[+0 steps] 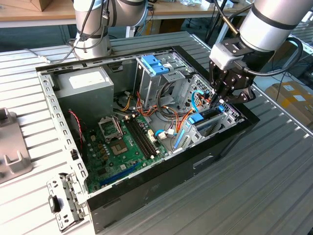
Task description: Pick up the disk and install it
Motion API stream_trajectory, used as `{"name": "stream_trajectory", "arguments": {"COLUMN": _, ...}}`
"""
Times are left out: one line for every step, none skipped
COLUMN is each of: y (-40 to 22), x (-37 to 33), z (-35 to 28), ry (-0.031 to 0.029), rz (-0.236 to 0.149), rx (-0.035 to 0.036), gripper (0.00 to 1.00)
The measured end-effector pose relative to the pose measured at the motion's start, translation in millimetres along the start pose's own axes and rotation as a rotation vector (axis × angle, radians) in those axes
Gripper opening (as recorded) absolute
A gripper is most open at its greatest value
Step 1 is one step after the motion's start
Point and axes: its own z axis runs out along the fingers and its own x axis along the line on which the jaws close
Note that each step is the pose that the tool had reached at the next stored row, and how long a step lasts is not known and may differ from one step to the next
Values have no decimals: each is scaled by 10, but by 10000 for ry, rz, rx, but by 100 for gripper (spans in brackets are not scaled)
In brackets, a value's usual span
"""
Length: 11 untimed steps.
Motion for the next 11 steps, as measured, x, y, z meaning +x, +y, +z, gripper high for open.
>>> {"name": "stream_trajectory", "arguments": {"y": 0, "x": 0, "z": 1, "ry": 2, "rz": 53, "rx": 3, "gripper": 17}}
{"name": "stream_trajectory", "arguments": {"y": 0, "x": 0, "z": 3, "ry": 7, "rz": 138, "rx": 9, "gripper": 17}}
{"name": "stream_trajectory", "arguments": {"y": 0, "x": 0, "z": 4, "ry": 12, "rz": 208, "rx": 13, "gripper": 17}}
{"name": "stream_trajectory", "arguments": {"y": 0, "x": 0, "z": 5, "ry": 16, "rz": 268, "rx": 17, "gripper": 17}}
{"name": "stream_trajectory", "arguments": {"y": 0, "x": 0, "z": 5, "ry": 18, "rz": 281, "rx": 18, "gripper": 17}}
{"name": "stream_trajectory", "arguments": {"y": 0, "x": 1, "z": 5, "ry": 18, "rz": 288, "rx": 18, "gripper": 17}}
{"name": "stream_trajectory", "arguments": {"y": 0, "x": 1, "z": 6, "ry": 17, "rz": 294, "rx": 19, "gripper": 17}}
{"name": "stream_trajectory", "arguments": {"y": 0, "x": 0, "z": 7, "ry": 7, "rz": 304, "rx": 19, "gripper": 17}}
{"name": "stream_trajectory", "arguments": {"y": 0, "x": 1, "z": 9, "ry": -4, "rz": 312, "rx": 19, "gripper": 17}}
{"name": "stream_trajectory", "arguments": {"y": 0, "x": 1, "z": 8, "ry": -13, "rz": 319, "rx": 19, "gripper": 17}}
{"name": "stream_trajectory", "arguments": {"y": 0, "x": 1, "z": 8, "ry": -17, "rz": 321, "rx": 18, "gripper": 17}}
